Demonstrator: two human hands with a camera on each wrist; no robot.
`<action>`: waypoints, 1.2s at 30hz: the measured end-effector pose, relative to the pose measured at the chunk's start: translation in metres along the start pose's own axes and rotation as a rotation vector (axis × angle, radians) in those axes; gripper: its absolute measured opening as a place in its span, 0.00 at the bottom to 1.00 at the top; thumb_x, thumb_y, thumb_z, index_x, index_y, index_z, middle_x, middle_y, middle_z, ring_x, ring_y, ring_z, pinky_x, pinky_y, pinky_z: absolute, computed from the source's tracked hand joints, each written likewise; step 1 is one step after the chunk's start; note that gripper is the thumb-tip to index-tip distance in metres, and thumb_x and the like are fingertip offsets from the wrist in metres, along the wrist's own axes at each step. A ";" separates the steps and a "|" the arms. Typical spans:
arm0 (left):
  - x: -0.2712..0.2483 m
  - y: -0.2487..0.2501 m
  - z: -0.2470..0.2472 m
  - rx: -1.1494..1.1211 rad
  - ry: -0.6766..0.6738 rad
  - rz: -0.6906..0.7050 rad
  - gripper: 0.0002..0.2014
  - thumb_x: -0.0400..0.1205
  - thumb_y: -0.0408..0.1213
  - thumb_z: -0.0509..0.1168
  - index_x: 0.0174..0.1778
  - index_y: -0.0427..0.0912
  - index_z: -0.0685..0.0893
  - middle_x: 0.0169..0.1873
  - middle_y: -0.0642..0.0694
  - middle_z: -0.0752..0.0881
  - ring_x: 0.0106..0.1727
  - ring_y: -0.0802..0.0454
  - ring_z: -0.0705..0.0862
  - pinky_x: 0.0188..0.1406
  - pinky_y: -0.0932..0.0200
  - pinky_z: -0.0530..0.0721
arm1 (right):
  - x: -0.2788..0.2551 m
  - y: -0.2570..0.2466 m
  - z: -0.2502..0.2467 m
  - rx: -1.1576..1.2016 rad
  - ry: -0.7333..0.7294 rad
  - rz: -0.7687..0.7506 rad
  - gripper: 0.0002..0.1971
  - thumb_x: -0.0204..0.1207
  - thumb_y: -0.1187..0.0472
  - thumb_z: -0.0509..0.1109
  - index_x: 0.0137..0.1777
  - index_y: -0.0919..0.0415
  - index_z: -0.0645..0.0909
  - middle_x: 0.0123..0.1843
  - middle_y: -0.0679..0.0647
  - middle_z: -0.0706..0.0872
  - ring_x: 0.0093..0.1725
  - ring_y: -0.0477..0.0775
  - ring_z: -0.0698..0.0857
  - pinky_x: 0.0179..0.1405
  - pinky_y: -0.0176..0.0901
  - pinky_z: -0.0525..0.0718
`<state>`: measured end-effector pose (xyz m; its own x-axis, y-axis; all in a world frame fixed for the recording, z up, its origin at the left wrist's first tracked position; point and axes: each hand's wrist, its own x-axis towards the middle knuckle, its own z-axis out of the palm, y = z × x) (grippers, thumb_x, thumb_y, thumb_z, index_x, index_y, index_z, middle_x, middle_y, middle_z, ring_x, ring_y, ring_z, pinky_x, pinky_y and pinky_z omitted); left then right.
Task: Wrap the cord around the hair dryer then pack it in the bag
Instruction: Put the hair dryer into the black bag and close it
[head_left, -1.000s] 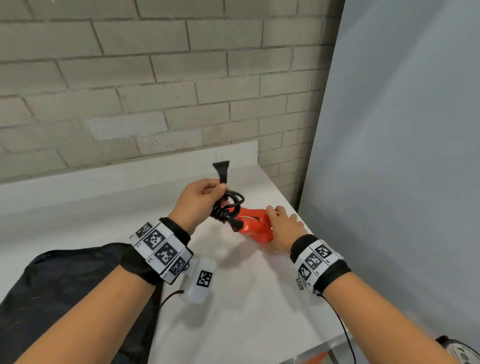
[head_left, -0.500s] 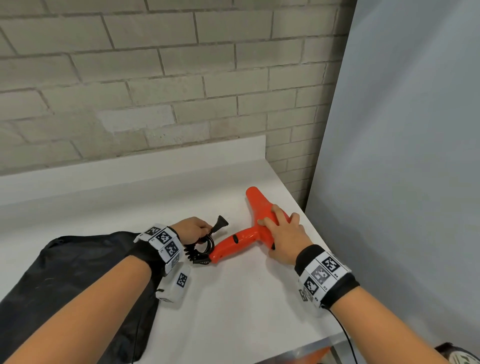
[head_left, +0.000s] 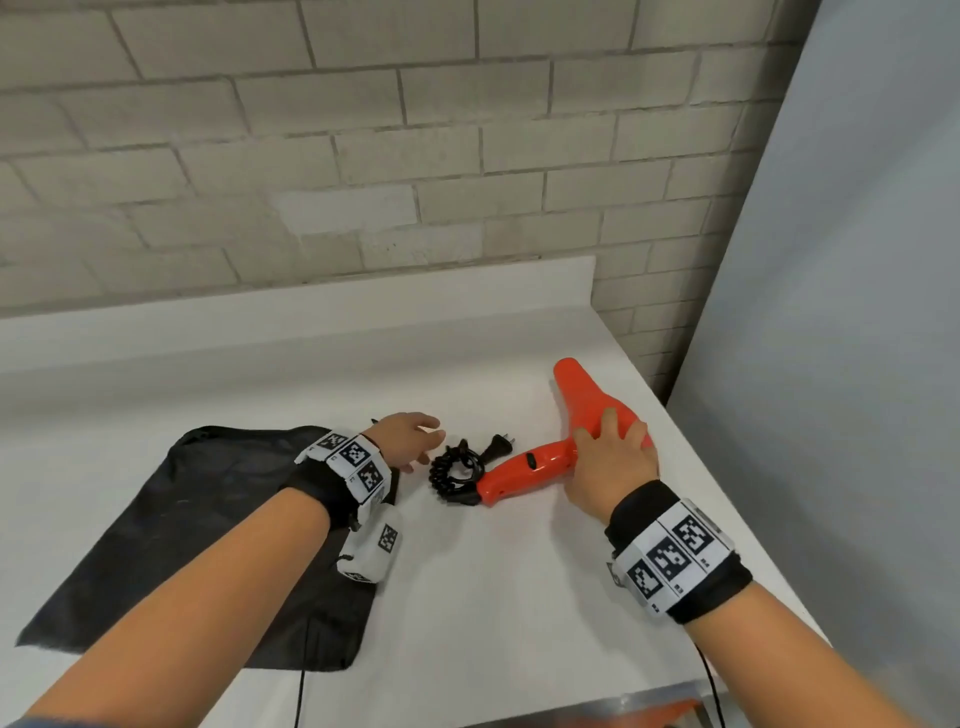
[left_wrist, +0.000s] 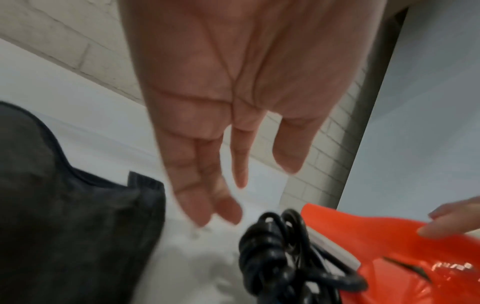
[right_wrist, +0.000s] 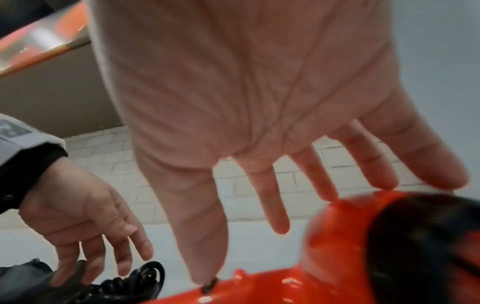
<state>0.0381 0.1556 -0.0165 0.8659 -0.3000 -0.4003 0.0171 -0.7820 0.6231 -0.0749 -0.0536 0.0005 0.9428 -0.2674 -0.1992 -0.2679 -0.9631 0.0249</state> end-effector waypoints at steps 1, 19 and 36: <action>-0.004 -0.008 -0.009 0.029 -0.040 -0.004 0.21 0.83 0.44 0.57 0.71 0.42 0.70 0.64 0.42 0.79 0.51 0.49 0.81 0.39 0.62 0.82 | 0.000 -0.012 -0.003 0.002 0.004 -0.004 0.27 0.76 0.53 0.63 0.74 0.55 0.62 0.76 0.62 0.59 0.74 0.72 0.60 0.71 0.63 0.69; -0.012 -0.117 -0.106 0.402 0.161 0.392 0.10 0.80 0.35 0.62 0.56 0.40 0.82 0.54 0.41 0.85 0.57 0.44 0.81 0.60 0.56 0.75 | 0.028 -0.187 -0.012 0.462 -0.192 -0.552 0.37 0.74 0.57 0.69 0.79 0.50 0.54 0.79 0.55 0.64 0.76 0.60 0.66 0.74 0.57 0.69; -0.066 -0.041 -0.087 0.015 0.053 0.473 0.14 0.84 0.48 0.52 0.56 0.55 0.82 0.59 0.46 0.76 0.47 0.50 0.83 0.46 0.57 0.83 | 0.008 -0.121 -0.032 0.800 0.116 -0.344 0.21 0.65 0.82 0.53 0.44 0.59 0.80 0.46 0.57 0.79 0.49 0.54 0.75 0.41 0.27 0.71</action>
<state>0.0239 0.2551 0.0424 0.8015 -0.5967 -0.0401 -0.3917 -0.5744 0.7188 -0.0284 0.0593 0.0277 0.9994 -0.0095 0.0329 0.0172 -0.6927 -0.7210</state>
